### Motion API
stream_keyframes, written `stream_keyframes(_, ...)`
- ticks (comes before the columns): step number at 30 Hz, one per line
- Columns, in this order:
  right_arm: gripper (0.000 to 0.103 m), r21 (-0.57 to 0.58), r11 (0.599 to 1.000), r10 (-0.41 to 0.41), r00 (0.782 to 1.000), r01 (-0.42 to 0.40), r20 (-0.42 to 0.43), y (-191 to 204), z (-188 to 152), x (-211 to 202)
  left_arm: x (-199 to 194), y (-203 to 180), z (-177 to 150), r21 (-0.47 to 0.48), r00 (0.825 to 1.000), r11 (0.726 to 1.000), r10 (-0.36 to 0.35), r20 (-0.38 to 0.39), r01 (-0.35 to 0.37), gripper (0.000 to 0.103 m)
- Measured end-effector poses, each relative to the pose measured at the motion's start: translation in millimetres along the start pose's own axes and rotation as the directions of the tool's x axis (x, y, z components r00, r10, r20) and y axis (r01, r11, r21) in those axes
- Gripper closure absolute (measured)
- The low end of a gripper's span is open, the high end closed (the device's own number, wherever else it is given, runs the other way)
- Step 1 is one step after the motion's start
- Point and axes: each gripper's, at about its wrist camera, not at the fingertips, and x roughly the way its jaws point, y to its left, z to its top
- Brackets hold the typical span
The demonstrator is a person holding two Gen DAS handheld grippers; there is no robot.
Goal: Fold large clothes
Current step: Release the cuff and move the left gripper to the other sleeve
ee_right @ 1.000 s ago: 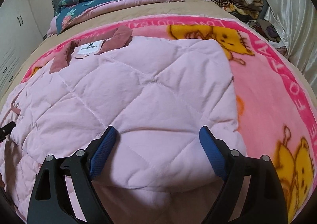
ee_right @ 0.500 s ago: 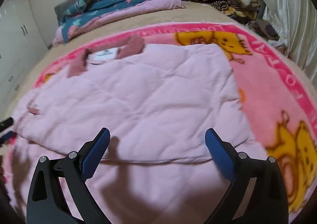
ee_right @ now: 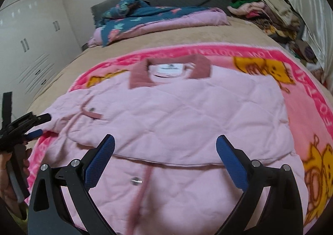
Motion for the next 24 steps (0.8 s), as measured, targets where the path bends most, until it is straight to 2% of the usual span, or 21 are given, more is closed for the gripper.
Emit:
stream_keyframes(12, 0.005, -0.112, 0.989, 0.103, 0.995, -0.102, 0.009, 85, 17, 3, -11, 53, 20, -0.100, 0.998, 0.994, 0.045, 0.031, -0.042, 0.009)
stream_keyframes(15, 0.005, -0.128, 0.983, 0.135, 0.991, -0.134, 0.003, 104, 19, 8, -14, 70, 24, -0.132, 0.996, 0.988, 0.082, 0.040, -0.076, 0.009)
stream_keyframes(24, 0.005, -0.216, 0.953, 0.209, 0.977, -0.211, -0.034, 164, 22, 24, -18, 112, 31, -0.227, 0.991, 0.967, 0.128, 0.044, -0.115, 0.009)
